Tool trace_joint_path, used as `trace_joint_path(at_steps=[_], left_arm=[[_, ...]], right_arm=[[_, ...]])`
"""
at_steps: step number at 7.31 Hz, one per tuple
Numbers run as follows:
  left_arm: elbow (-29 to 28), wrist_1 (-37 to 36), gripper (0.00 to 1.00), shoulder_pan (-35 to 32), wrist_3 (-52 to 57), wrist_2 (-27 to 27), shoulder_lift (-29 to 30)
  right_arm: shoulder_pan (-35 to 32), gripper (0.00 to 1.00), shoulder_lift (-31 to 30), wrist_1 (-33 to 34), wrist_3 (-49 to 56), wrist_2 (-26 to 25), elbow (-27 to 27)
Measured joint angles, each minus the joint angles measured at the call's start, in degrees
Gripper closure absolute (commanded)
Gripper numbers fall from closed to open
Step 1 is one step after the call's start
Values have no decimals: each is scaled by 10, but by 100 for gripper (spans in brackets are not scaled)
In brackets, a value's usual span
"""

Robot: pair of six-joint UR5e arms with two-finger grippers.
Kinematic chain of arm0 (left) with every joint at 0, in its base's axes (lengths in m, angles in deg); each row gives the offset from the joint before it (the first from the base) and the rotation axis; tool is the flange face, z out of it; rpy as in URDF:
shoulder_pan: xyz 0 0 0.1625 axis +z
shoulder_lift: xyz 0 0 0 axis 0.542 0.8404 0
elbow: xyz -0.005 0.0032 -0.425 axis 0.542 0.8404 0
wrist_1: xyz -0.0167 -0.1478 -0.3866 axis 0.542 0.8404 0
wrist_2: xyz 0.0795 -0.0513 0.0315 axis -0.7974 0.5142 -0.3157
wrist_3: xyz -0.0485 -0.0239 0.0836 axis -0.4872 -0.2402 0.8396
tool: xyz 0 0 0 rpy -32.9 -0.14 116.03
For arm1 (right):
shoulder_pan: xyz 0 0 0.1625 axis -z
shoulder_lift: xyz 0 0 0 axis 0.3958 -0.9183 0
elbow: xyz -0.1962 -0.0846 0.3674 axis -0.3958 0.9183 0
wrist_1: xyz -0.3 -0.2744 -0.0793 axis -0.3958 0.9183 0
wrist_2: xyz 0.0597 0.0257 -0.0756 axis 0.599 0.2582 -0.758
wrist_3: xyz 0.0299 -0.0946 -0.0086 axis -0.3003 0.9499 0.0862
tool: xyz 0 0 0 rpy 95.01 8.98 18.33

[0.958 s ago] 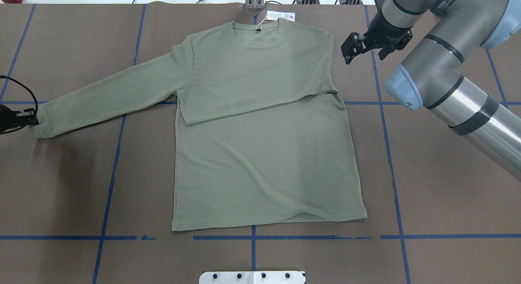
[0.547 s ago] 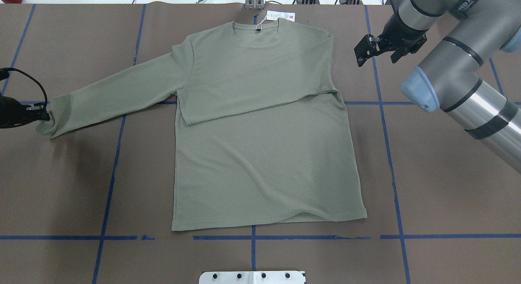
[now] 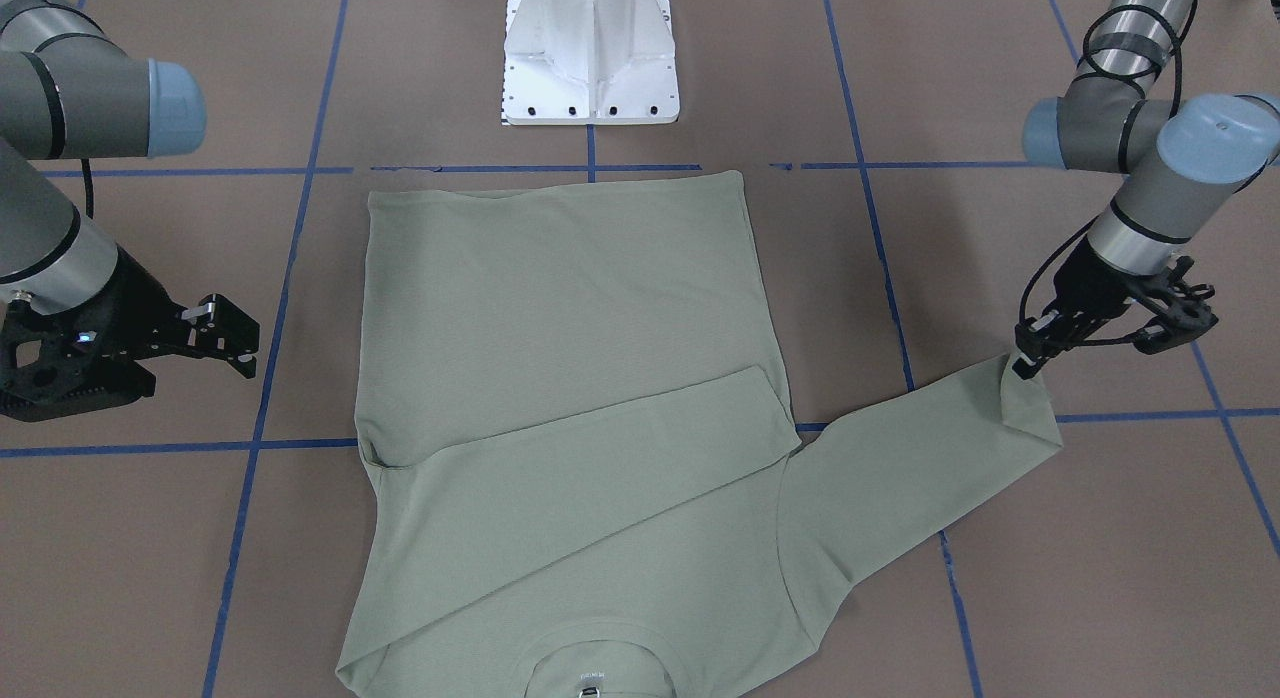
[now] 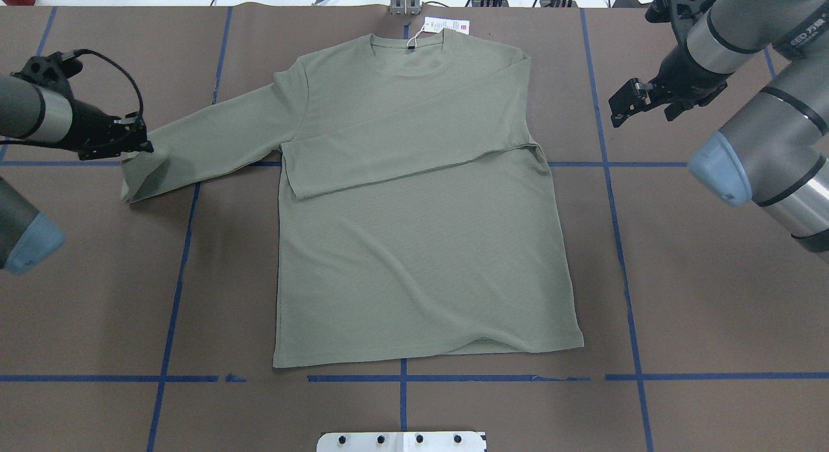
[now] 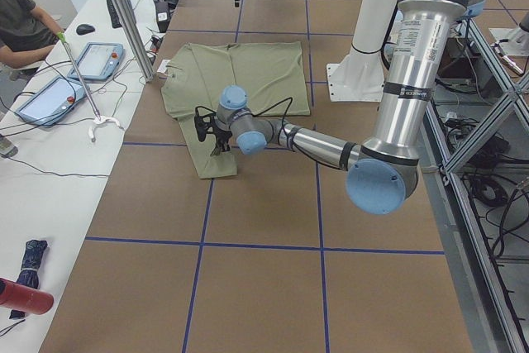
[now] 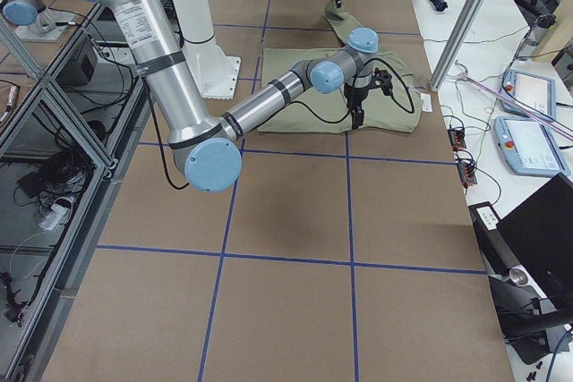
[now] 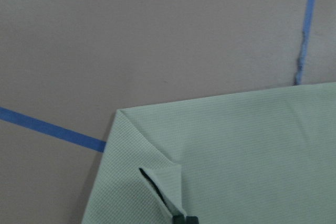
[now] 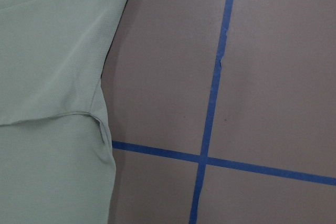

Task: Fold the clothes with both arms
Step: 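Grasp the cuff of the other sleeve with the left gripper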

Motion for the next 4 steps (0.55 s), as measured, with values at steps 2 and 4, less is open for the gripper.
trace_joint_path(at_steps=[2,4], left_arm=[[-7,-90,100,5,-57,8,110],[-55,-122,100,16,-140,10,230]], right_arm=[[-4,0,-43,-1,13,-1,-15],[-5,0,-73,-2,18,-3,-24]])
